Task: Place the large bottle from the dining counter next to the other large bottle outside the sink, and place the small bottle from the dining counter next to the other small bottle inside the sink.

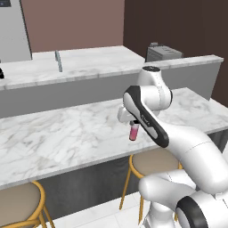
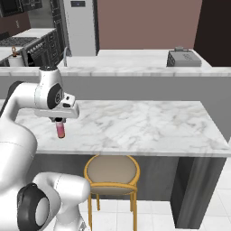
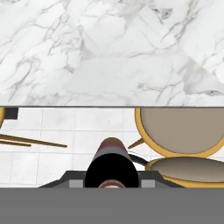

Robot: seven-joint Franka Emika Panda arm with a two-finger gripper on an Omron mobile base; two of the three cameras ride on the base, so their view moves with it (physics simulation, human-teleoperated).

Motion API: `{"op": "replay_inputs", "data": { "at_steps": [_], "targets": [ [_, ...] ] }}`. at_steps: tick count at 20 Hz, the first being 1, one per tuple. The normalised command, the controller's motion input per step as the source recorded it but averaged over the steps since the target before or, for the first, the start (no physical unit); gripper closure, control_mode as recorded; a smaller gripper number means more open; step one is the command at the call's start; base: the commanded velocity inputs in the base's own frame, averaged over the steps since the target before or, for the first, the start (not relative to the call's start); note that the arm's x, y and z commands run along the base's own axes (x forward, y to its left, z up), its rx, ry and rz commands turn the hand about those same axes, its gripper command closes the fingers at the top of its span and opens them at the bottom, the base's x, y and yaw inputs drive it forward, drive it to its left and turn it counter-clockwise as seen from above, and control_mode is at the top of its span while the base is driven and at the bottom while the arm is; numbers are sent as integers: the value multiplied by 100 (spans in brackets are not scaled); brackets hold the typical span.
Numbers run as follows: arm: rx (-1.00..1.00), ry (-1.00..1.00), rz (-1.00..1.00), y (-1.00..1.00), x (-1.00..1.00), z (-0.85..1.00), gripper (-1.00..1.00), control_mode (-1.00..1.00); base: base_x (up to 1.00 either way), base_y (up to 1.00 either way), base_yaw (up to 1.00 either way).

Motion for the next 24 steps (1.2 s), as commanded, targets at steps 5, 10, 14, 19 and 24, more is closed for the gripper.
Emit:
{"op": "replay_inputs", "data": {
  "at_steps": [5, 10, 14, 19, 24],
  "targets": [
    [0, 0, 0, 0, 0, 0, 100, 100, 0, 0, 0],
    [0, 0, 0, 0, 0, 0, 100, 100, -22, 0, 0],
    [0, 0, 0, 0, 0, 0, 100, 100, -91, 0, 0],
    [0, 0, 0, 0, 0, 0, 100, 100, -66, -7, 0],
    [0, 0, 0, 0, 0, 0, 100, 100, -38, -29, 8]
  ]
}}
